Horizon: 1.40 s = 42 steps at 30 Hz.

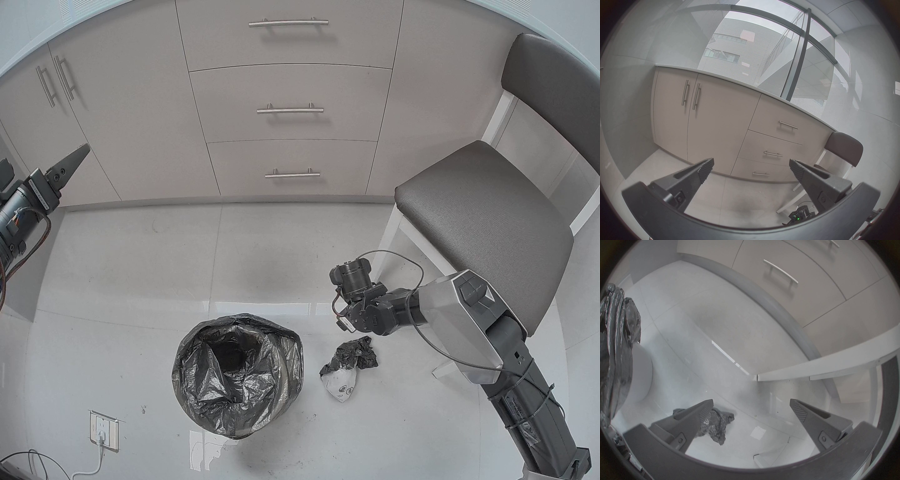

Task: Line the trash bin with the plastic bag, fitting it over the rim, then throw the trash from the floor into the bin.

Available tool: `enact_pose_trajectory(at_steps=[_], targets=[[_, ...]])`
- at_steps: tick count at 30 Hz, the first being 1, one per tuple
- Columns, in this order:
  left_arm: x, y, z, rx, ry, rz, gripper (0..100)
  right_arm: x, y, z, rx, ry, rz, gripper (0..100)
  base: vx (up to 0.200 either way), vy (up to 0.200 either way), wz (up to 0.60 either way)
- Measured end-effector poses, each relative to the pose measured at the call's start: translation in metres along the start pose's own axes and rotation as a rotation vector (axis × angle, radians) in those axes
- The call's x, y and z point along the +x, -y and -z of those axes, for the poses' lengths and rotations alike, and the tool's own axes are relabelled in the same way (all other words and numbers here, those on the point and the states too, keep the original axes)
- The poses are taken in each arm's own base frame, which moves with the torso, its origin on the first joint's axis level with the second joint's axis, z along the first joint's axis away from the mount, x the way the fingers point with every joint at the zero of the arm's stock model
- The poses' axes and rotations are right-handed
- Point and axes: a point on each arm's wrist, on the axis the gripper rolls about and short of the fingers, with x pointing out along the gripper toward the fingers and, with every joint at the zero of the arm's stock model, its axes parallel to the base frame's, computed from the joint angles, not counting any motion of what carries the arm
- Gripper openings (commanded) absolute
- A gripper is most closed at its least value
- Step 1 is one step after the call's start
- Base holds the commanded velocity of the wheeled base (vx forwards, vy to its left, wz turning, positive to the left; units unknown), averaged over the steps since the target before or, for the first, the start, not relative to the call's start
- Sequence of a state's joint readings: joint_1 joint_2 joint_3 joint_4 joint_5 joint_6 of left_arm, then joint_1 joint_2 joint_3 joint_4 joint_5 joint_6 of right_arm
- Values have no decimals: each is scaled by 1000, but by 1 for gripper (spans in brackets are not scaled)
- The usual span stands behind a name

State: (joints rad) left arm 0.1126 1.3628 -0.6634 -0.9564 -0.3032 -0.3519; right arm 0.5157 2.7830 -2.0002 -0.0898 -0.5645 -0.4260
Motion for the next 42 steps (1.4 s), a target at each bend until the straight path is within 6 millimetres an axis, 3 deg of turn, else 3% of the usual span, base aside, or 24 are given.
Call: enact_pose_trajectory(at_steps=[8, 14, 22, 26, 42], targets=[[2, -1, 5, -6, -23, 19, 100, 9, 8, 13, 40, -54, -62, 100, 0, 0, 0], [3, -2, 8, -9, -35, 17, 100, 15, 0, 23, 151, -95, -73, 100, 0, 0, 0], [7, -5, 14, -14, -55, 10, 100, 23, -23, 38, 159, -139, -94, 100, 0, 0, 0], [10, -7, 17, -14, -65, 6, 100, 20, -40, 39, 138, -139, -114, 100, 0, 0, 0], [12, -10, 21, -17, -78, 1, 100, 15, -74, 46, 129, -154, -143, 100, 0, 0, 0]])
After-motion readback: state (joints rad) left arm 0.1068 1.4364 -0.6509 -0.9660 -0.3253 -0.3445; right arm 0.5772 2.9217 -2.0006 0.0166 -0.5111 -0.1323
